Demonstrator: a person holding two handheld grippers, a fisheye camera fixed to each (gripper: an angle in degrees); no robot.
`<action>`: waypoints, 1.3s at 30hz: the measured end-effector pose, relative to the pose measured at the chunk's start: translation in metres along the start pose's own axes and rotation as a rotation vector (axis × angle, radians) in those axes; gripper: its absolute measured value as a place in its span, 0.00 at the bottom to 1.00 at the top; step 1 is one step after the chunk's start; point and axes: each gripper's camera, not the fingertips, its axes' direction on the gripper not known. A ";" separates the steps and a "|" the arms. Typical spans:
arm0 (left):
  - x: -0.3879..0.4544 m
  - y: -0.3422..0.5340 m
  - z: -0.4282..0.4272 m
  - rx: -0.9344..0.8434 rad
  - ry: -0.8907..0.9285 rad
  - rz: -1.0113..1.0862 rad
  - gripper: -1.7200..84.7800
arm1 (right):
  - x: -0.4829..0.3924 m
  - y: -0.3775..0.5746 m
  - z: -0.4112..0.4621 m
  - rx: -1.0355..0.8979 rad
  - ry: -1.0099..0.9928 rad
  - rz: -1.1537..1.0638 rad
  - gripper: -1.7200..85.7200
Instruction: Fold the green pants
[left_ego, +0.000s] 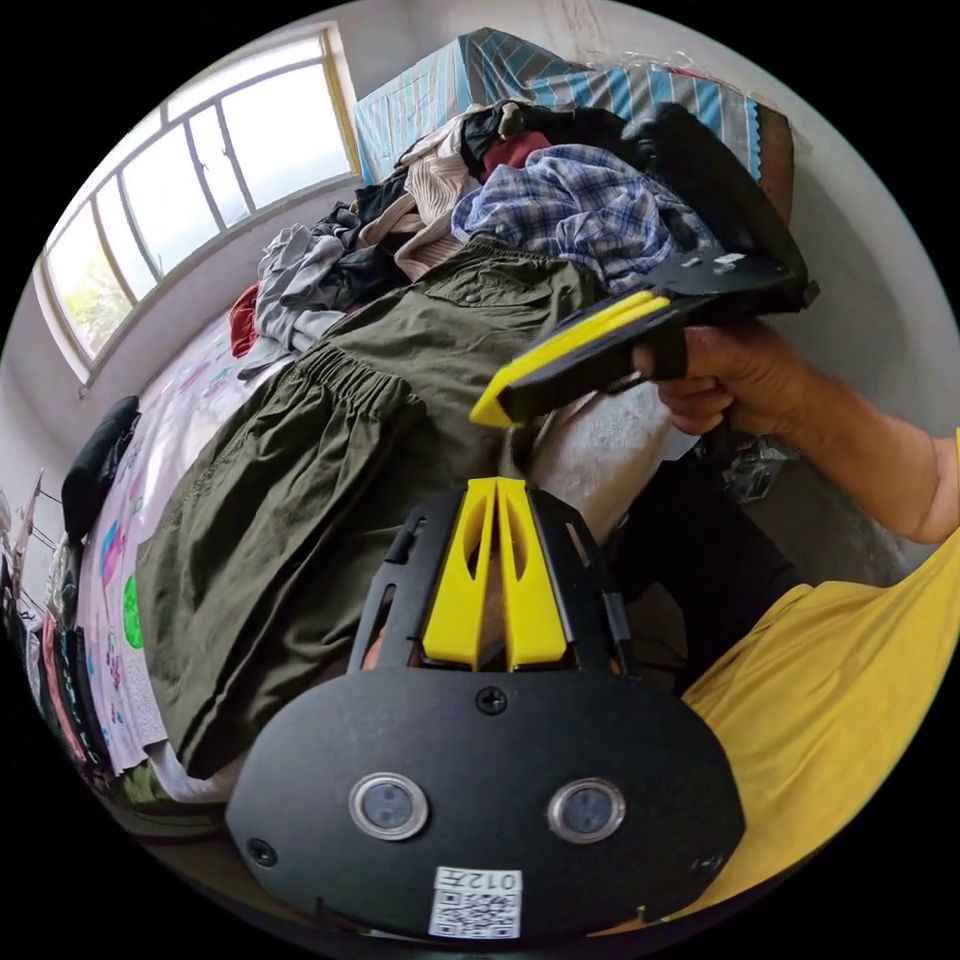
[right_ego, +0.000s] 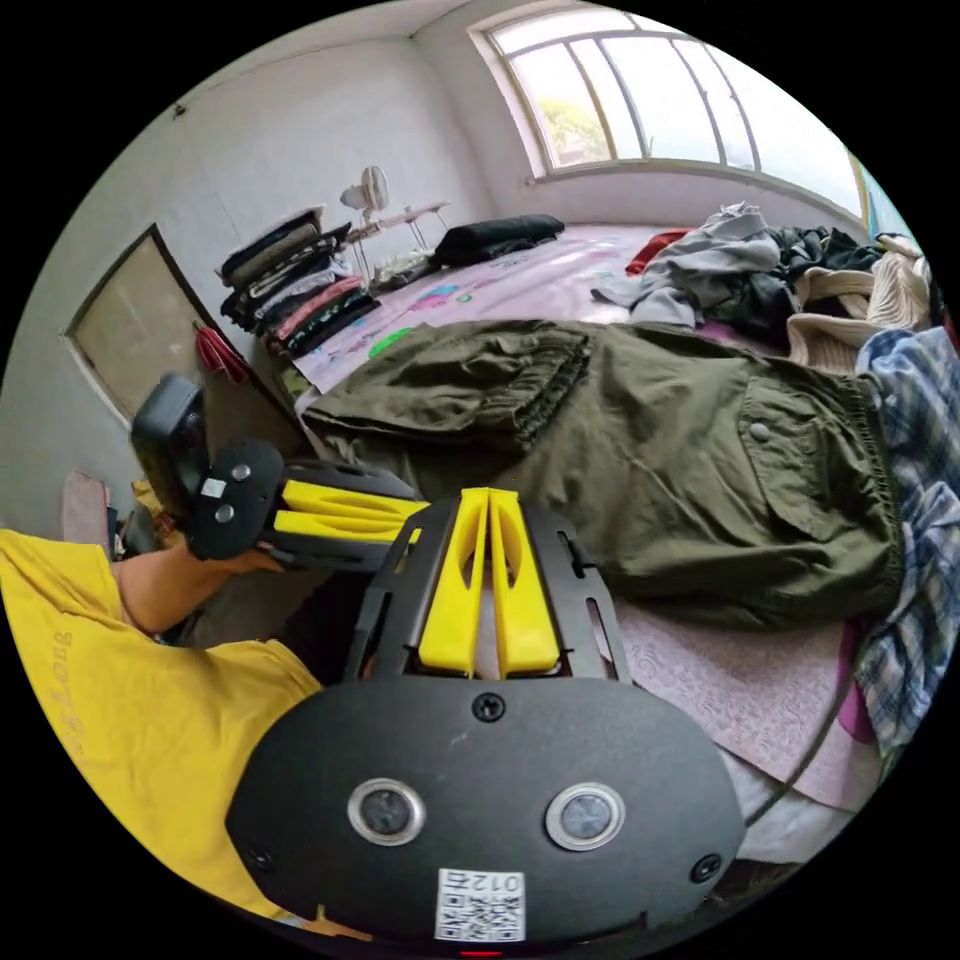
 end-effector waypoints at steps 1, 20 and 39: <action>0.002 -0.002 0.000 -0.002 -0.012 0.010 0.02 | 0.004 0.005 0.004 0.003 0.007 -0.006 0.02; -0.001 -0.092 0.032 -0.096 0.099 0.120 0.02 | 0.103 0.012 -0.062 0.022 0.175 0.193 0.02; -0.016 -0.178 0.065 -0.128 0.140 0.046 0.02 | 0.131 -0.024 -0.065 -0.007 0.237 0.254 0.03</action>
